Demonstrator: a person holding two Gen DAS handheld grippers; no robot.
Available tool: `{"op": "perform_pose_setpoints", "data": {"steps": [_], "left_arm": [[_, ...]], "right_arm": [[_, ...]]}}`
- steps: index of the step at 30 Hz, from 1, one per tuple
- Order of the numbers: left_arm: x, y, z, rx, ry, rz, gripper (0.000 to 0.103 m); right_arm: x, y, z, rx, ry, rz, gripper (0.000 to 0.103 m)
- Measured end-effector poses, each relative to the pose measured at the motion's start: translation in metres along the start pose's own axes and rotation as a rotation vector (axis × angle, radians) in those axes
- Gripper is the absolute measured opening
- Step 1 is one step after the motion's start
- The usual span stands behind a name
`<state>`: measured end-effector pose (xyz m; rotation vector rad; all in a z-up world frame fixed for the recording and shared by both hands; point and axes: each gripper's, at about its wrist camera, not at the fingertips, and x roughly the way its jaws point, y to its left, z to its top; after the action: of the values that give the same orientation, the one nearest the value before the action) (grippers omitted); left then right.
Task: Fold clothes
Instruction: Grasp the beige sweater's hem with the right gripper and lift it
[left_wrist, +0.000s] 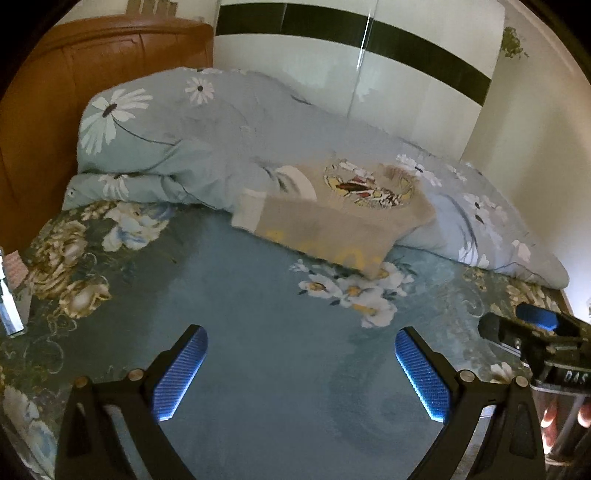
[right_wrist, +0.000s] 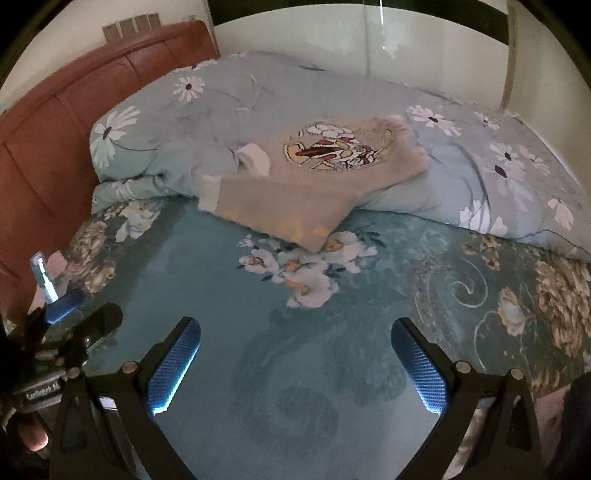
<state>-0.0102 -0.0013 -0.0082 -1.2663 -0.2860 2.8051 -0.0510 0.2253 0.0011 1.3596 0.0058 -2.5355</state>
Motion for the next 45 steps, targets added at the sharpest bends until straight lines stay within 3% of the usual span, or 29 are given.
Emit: {"op": "perform_pose_setpoints", "data": {"steps": [7, 19, 25, 27, 33, 34, 36, 37, 39, 40, 42, 45], "left_arm": [[0.037, 0.005, 0.008, -0.01, 0.005, -0.006, 0.103], [0.097, 0.023, 0.02, -0.072, 0.065, -0.004, 0.103], [0.113, 0.038, 0.017, -0.104, 0.101, 0.035, 0.103], [0.114, 0.043, 0.015, -0.118, 0.105, 0.036, 0.103], [0.113, 0.052, 0.013, -0.154, 0.11, 0.024, 0.103], [0.112, 0.054, 0.012, -0.155, 0.112, 0.026, 0.103], [0.11, 0.056, 0.009, -0.155, 0.123, 0.032, 0.103], [0.108, 0.057, 0.008, -0.157, 0.128, 0.032, 0.103], [0.104, 0.06, 0.007, -0.153, 0.129, 0.043, 0.103], [0.101, 0.061, 0.007, -0.153, 0.128, 0.045, 0.103], [0.095, 0.063, 0.008, -0.155, 0.121, 0.045, 0.103], [0.083, 0.066, 0.012, -0.154, 0.106, 0.041, 0.103]], "right_arm": [[0.044, -0.004, 0.019, 0.001, 0.052, -0.011, 0.103], [0.11, -0.008, 0.049, -0.021, 0.068, -0.01, 0.103], [0.16, -0.019, 0.072, -0.031, 0.089, -0.033, 0.103], [0.18, -0.029, 0.083, 0.04, 0.089, 0.024, 0.103], [0.245, -0.068, 0.104, 0.329, 0.138, 0.074, 0.101], [0.253, -0.071, 0.106, 0.364, 0.145, 0.09, 0.097], [0.263, -0.077, 0.107, 0.44, 0.163, 0.125, 0.079], [0.267, -0.08, 0.107, 0.48, 0.171, 0.145, 0.079], [0.269, -0.086, 0.104, 0.579, 0.177, 0.207, 0.057], [0.269, -0.089, 0.102, 0.616, 0.186, 0.222, 0.054], [0.265, -0.092, 0.098, 0.663, 0.189, 0.242, 0.026], [0.246, -0.086, 0.093, 0.67, 0.2, 0.271, 0.017]]}}
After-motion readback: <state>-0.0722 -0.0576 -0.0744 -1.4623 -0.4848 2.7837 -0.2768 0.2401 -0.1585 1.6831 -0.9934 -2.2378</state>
